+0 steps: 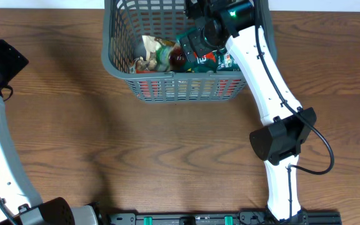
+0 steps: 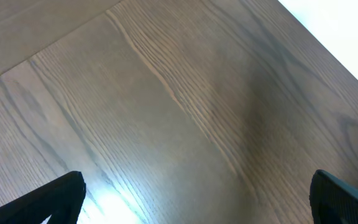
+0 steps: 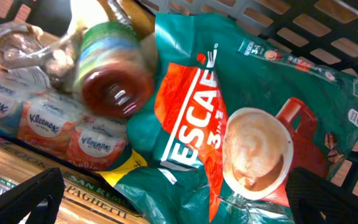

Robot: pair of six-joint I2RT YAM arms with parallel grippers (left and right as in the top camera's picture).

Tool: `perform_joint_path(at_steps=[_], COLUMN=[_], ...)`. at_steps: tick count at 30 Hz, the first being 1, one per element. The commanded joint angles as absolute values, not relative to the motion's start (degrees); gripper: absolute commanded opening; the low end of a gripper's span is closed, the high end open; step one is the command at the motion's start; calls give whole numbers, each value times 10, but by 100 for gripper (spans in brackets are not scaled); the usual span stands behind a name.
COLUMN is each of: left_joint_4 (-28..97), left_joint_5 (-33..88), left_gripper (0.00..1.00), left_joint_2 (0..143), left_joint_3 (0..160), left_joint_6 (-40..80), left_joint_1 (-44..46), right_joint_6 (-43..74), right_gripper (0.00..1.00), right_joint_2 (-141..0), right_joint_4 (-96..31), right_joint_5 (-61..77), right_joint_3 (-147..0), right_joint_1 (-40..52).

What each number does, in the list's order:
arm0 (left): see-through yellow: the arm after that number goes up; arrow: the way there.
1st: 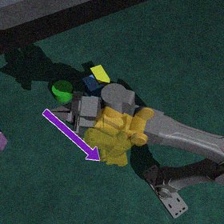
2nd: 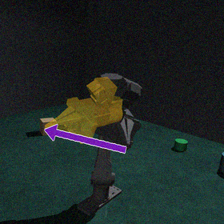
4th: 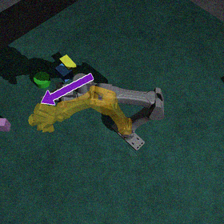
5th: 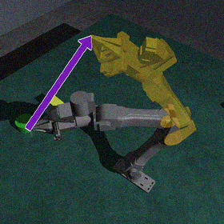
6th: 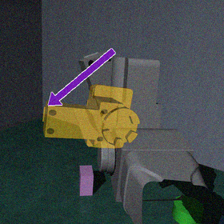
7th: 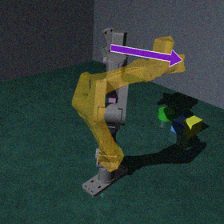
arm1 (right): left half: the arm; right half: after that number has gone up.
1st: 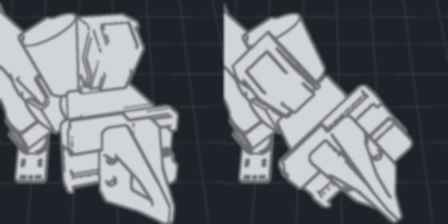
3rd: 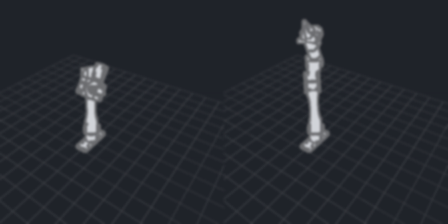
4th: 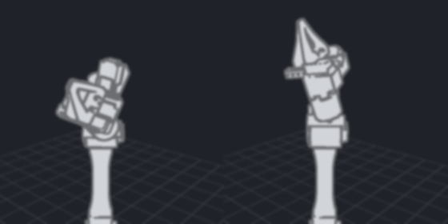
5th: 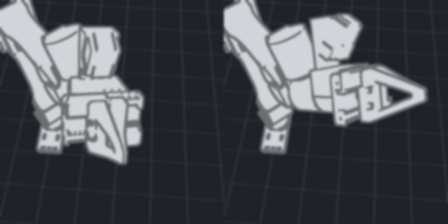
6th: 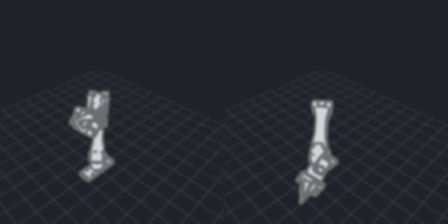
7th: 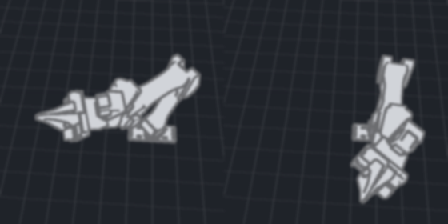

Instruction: Pack container

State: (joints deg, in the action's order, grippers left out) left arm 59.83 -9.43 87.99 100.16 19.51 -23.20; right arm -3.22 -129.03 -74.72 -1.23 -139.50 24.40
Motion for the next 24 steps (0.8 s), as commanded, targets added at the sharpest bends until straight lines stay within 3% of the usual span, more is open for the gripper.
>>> perform_joint_path(at_steps=[1, 9, 17, 24], left_joint_4=[600, 600, 600, 600], left_joint_5=[-101, -101, -101, -101], left_gripper=[98, 99, 99, 98], left_joint_2=[879, 879, 879, 879], left_joint_3=[1000, 1000, 1000, 1000], left_joint_6=[198, 198, 198, 198], left_joint_1=[-234, -234, -234, -234], right_joint_6=[-21, -8, 31, 39], right_gripper=[99, 99, 99, 99], right_joint_2=[-1282, -1240, -1091, -954], right_joint_4=[-755, -764, -766, -840], right_joint_5=[-14, -39, -115, -167], right_joint_3=[-1405, -1407, -1407, -1407], right_joint_1=[247, 245, 225, 167])
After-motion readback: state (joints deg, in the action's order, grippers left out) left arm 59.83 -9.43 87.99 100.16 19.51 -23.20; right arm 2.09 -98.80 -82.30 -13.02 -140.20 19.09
